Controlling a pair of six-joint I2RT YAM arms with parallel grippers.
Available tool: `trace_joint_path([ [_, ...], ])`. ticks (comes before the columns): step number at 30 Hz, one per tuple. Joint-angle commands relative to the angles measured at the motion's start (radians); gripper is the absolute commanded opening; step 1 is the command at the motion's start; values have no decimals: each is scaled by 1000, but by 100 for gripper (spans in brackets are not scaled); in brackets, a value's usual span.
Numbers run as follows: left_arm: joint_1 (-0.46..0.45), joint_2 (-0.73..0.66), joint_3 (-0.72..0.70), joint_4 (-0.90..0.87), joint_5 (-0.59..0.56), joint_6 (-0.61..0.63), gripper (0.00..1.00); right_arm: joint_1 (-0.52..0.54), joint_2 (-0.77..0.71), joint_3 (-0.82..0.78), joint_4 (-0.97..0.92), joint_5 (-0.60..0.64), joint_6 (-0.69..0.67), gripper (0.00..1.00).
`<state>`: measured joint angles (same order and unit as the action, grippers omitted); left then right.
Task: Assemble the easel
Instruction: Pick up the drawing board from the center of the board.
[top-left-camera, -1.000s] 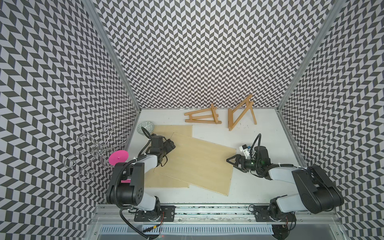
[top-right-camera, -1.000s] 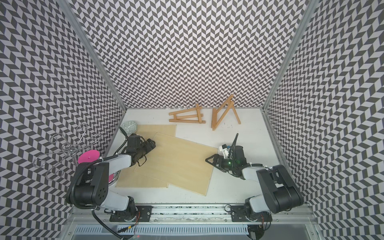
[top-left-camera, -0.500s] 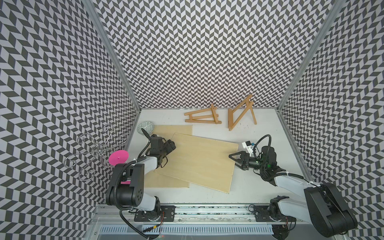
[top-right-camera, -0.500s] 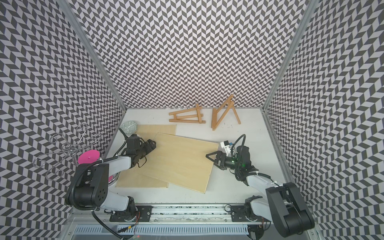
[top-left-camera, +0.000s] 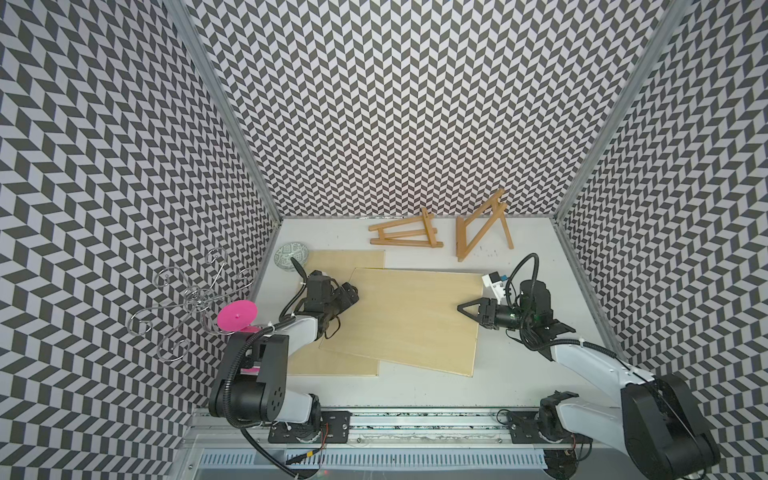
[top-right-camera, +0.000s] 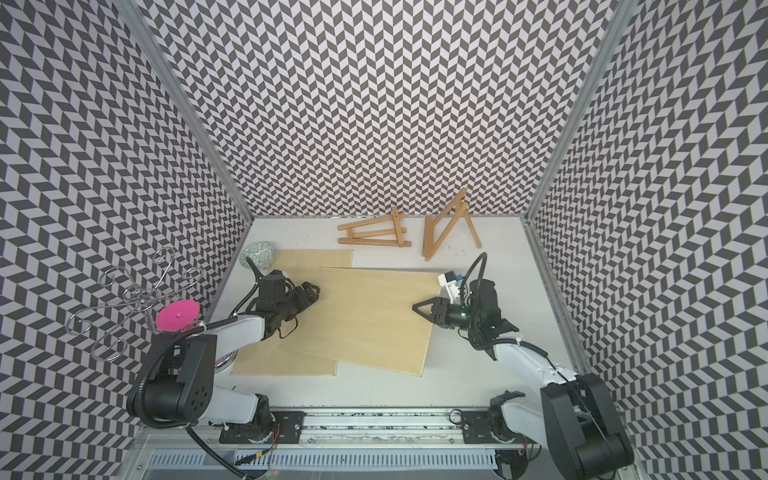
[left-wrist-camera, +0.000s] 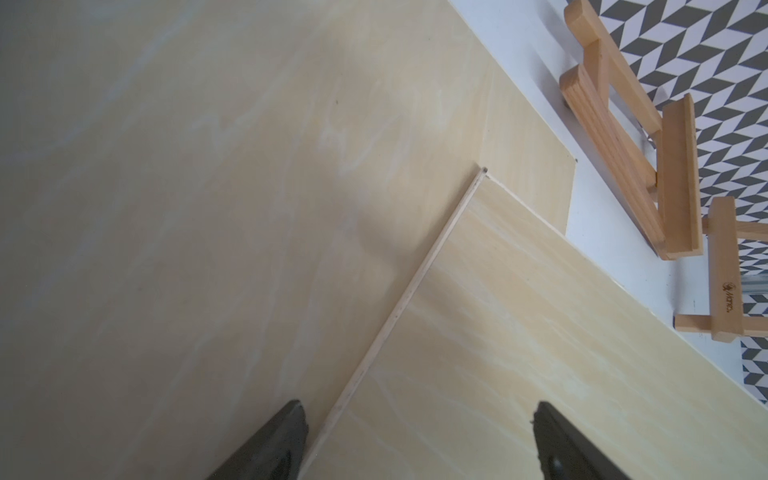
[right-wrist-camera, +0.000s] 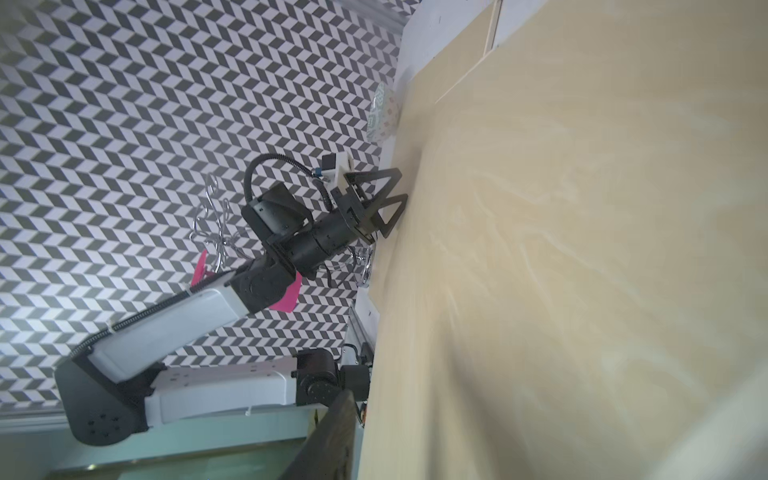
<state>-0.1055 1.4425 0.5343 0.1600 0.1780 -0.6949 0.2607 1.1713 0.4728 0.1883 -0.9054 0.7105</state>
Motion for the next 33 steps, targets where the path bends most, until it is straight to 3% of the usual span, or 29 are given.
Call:
trace_joint_path([
  [1,-36,4,-27,-150,91,-43,86,22,-47,77,-39,27,-129,38],
  [5,-40,-16,-20,-153,90,-44,86,23,-69,102,-93,65,-170,20],
  [12,-47,-73,45,-196,36,-24,88,38,-132,165,-184,187,-292,1],
  [19,-53,-198,173,-245,-39,33,92,39,-214,229,-188,270,-352,0],
  [23,-54,-265,266,-273,-95,92,94,39,-250,239,-93,260,-365,0],
  [29,-58,-329,393,-265,-85,245,94,50,-282,242,48,265,-402,0],
  [33,-70,-370,425,-190,-42,275,94,93,-292,217,151,300,-439,0],
])
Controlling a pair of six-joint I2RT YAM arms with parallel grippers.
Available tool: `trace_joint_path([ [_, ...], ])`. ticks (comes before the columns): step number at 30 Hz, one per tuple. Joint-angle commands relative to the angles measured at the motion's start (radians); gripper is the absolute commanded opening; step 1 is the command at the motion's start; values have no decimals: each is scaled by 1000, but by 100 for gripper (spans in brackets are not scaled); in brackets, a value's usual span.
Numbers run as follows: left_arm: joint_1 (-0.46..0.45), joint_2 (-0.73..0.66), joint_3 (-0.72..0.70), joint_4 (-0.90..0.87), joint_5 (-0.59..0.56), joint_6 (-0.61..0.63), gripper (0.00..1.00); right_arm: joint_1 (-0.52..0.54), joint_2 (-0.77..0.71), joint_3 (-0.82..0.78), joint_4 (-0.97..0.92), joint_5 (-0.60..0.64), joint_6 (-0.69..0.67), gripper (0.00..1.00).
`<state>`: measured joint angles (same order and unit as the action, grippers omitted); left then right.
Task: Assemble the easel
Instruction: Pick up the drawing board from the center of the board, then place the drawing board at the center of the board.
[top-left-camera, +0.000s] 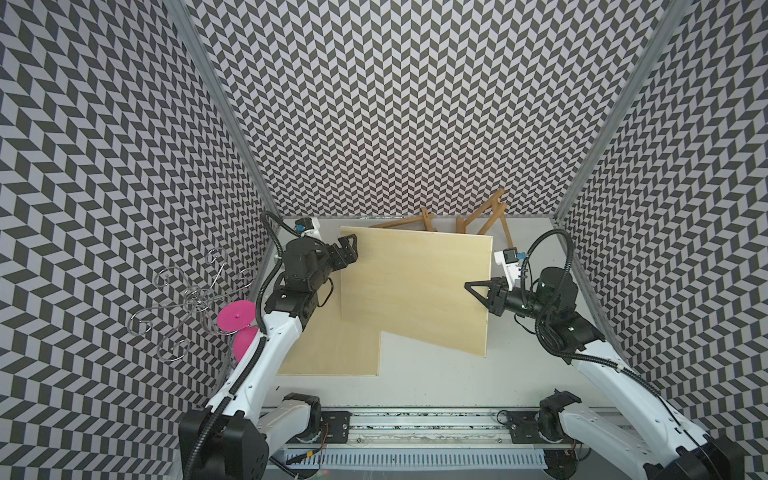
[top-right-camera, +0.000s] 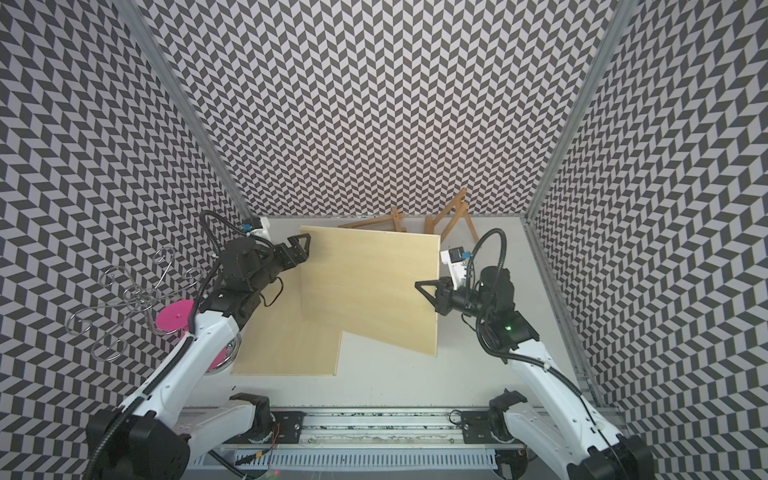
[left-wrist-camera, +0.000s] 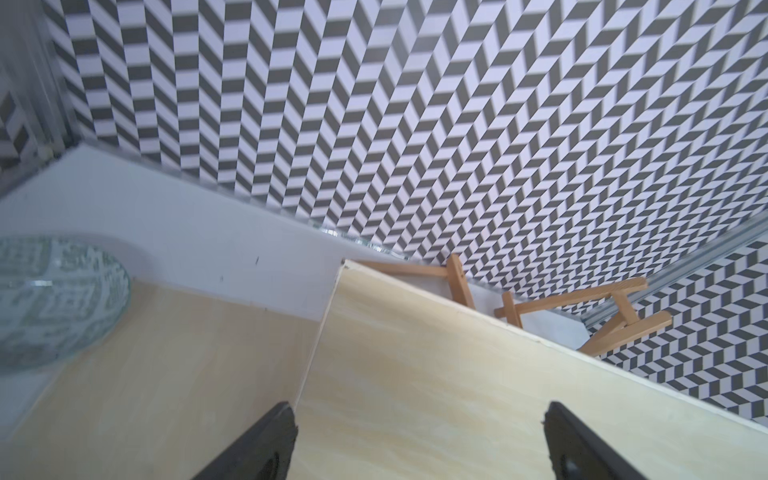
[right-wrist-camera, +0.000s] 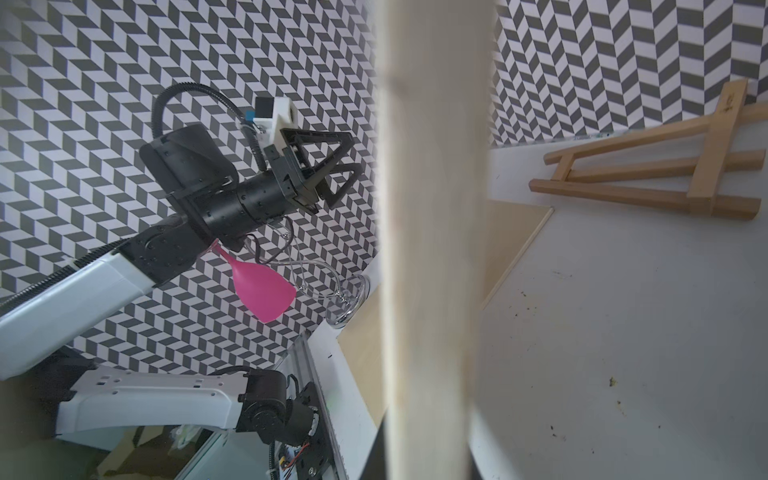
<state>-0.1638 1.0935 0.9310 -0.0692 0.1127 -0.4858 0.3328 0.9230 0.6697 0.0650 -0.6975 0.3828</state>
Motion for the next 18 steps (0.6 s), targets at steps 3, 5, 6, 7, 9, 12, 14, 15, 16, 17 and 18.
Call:
trace_joint_path([
  [3,-13,-10,104,14,17,84,99,89,-71,-11,315,205,-186,0],
  [5,10,6,149,8,46,88,100,116,-91,-45,351,270,-225,0],
  [6,22,18,177,-4,49,89,100,131,-100,-75,386,290,-242,0],
  [7,35,32,202,-16,56,84,100,153,-107,-102,412,316,-263,0],
  [9,82,72,242,-31,104,70,100,188,-117,-145,455,360,-299,0],
  [12,150,147,298,-51,222,34,100,233,-116,-173,475,353,-356,0],
  [14,173,186,316,-52,259,38,100,273,-117,-177,447,384,-398,0],
  [15,190,202,315,-52,270,35,100,293,-120,-190,454,415,-402,0],
  [16,210,216,315,-49,277,33,100,305,-118,-208,470,423,-408,0],
  [17,229,227,309,-45,279,23,100,313,-112,-221,487,423,-413,0],
  [18,250,236,295,-25,288,16,100,319,-103,-229,489,423,-417,0],
])
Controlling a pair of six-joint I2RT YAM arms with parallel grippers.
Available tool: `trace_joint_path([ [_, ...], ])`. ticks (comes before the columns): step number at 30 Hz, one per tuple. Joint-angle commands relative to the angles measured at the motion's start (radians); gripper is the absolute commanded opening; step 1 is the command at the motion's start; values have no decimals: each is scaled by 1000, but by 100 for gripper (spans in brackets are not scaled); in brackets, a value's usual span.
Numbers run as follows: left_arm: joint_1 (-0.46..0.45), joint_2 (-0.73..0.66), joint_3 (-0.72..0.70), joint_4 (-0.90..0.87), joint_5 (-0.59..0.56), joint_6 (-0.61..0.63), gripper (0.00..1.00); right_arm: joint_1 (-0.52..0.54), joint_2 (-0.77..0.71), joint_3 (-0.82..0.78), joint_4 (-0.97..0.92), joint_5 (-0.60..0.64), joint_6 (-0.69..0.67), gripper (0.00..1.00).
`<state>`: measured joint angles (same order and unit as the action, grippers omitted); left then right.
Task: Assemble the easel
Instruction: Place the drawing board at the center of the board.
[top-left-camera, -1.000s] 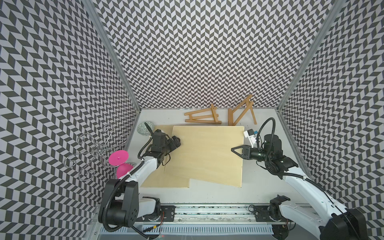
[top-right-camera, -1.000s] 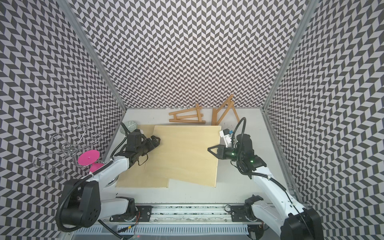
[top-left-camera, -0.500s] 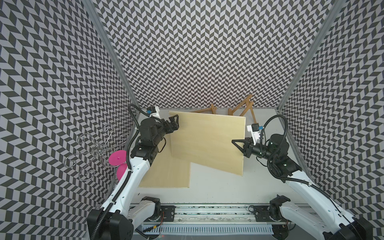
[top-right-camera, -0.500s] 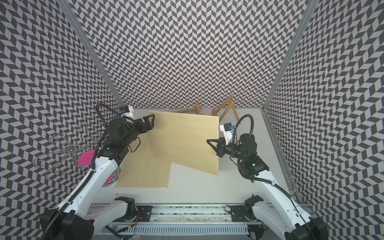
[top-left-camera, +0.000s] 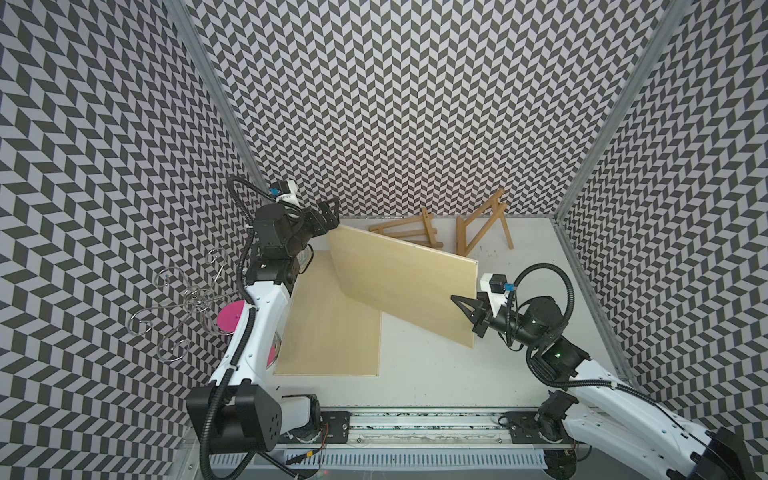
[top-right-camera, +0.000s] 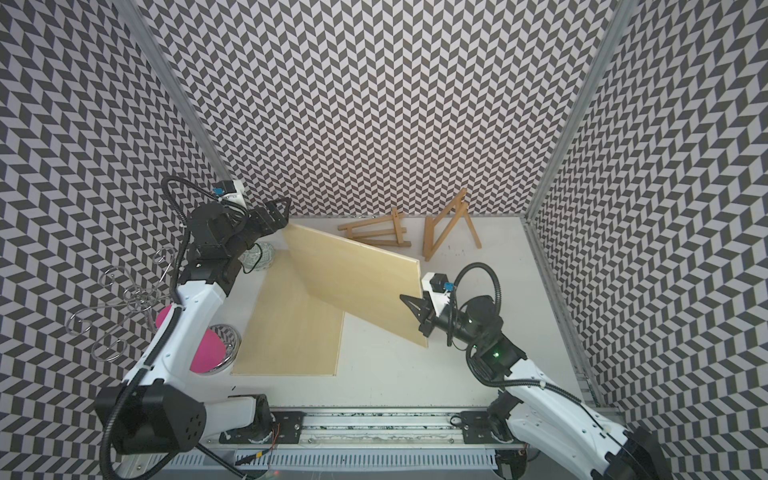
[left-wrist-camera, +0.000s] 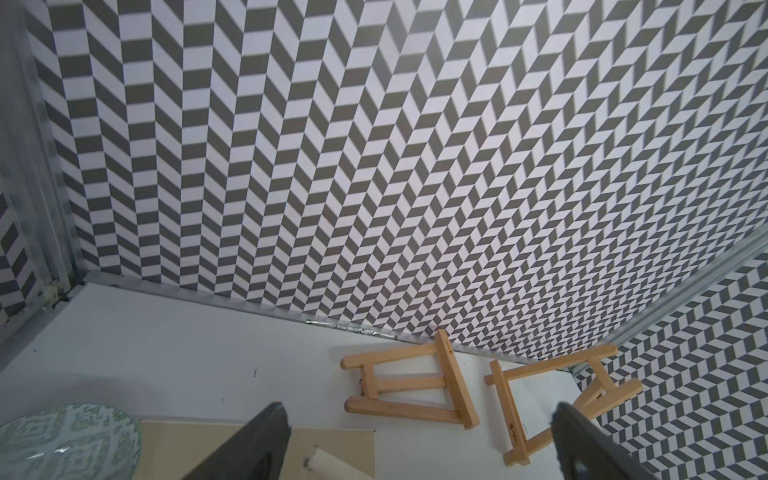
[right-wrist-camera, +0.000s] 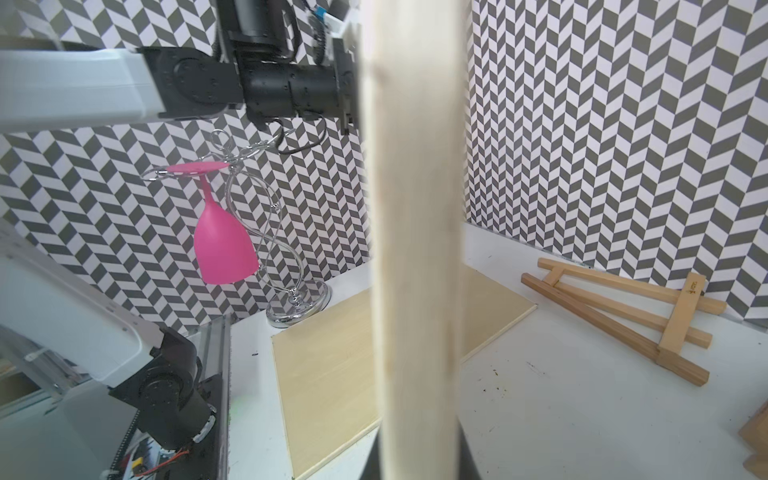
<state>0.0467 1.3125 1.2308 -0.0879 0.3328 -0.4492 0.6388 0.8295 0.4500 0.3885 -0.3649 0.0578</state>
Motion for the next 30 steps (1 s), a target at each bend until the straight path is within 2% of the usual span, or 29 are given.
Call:
trace_joint_path([
  [1,63,27,-16,16,101,-31,100,15,-5,-12,160,85,-94,0],
  [3,110,50,-35,70,188,-59,100,16,9,-19,158,70,-91,0],
  [7,155,96,-39,104,261,-68,100,16,50,-26,154,-1,-73,0],
  [10,160,119,-51,147,272,-74,100,17,64,-64,174,-3,-65,0],
  [17,150,180,-116,351,407,-168,98,18,92,-101,217,-39,-40,3],
  [27,107,160,-109,291,360,-114,97,16,37,-125,217,-26,8,12],
  [30,108,153,-103,266,346,-101,97,16,29,-112,209,-57,15,16],
])
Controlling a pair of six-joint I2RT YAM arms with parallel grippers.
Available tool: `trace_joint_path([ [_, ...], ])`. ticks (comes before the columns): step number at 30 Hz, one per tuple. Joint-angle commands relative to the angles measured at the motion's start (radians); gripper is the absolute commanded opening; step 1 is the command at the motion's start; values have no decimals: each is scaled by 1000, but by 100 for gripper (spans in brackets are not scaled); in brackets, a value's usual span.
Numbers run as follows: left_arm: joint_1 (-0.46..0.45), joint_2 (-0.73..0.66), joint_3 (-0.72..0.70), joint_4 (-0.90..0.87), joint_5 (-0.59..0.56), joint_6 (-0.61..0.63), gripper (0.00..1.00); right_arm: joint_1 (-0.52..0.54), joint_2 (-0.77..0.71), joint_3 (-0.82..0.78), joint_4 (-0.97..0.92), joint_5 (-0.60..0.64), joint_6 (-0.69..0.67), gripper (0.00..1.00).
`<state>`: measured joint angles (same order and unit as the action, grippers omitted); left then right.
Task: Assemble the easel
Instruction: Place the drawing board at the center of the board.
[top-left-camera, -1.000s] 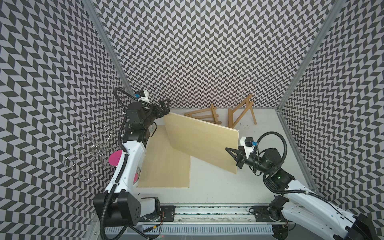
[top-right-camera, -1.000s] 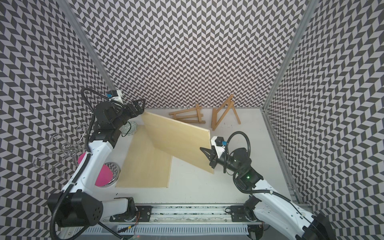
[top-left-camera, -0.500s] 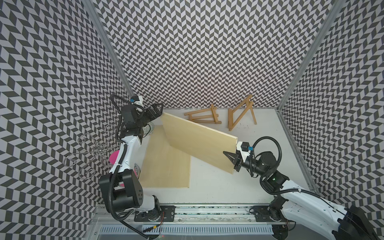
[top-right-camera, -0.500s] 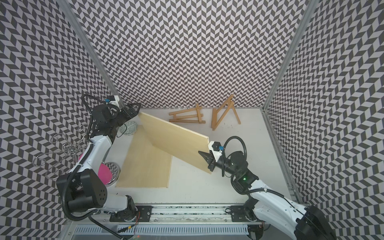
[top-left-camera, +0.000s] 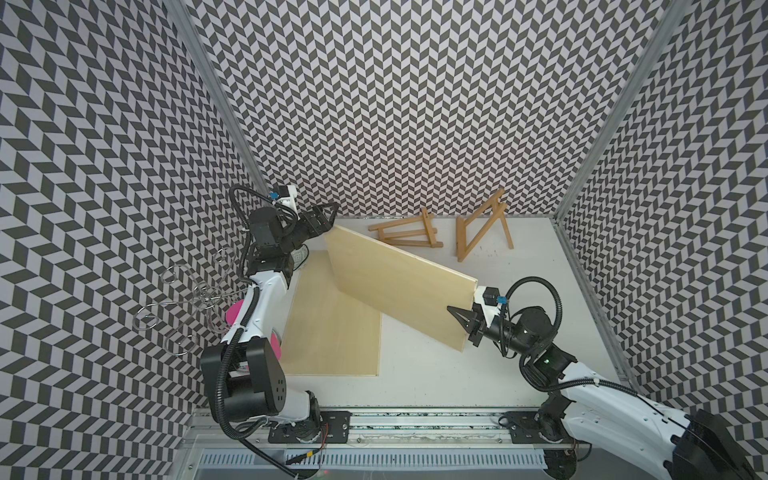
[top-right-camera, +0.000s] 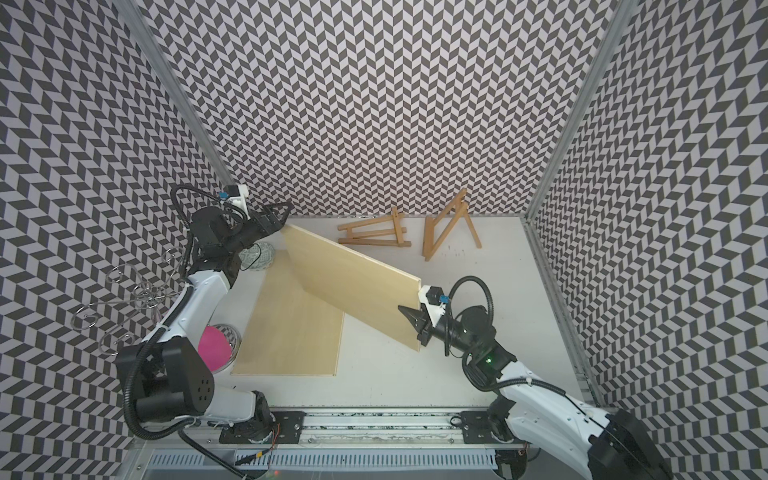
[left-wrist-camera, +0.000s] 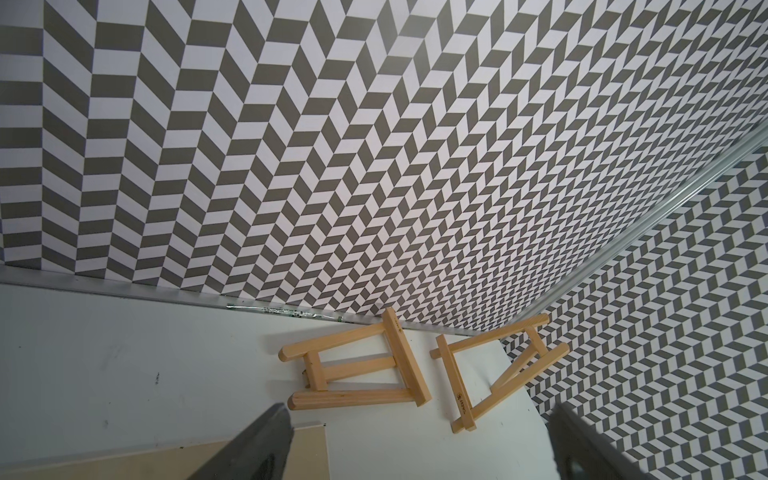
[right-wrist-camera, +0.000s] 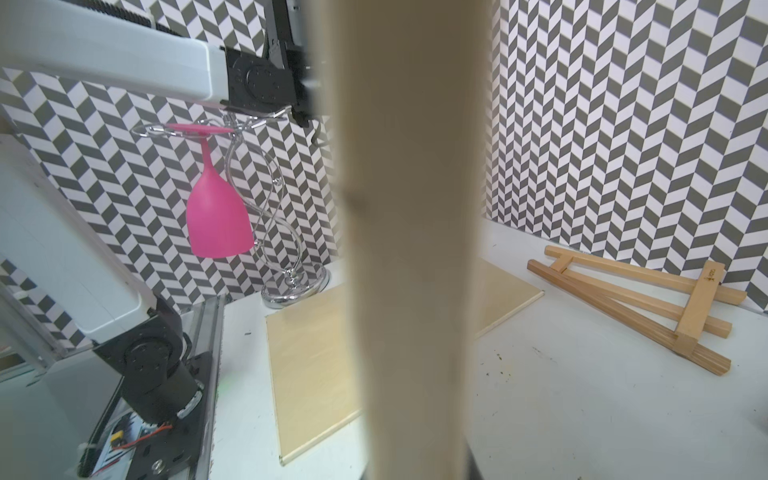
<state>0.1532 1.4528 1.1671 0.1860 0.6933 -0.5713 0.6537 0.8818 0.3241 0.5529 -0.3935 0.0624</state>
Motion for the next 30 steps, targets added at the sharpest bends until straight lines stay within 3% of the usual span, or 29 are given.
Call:
trace_joint_path([
  [1,1,6,-36,-18,-34,22,97,1,-25,16,42,-38,15,17],
  [4,1,-6,-38,-17,-45,19,97,1,-24,28,32,-46,28,19],
  [7,-1,-5,-37,-15,-41,18,97,1,6,39,37,-110,16,14],
  [10,-1,-8,-26,-40,-49,32,97,3,0,88,-33,-126,8,18],
  [30,-8,-78,-7,-80,-77,35,99,34,47,382,-459,-88,-11,30],
])
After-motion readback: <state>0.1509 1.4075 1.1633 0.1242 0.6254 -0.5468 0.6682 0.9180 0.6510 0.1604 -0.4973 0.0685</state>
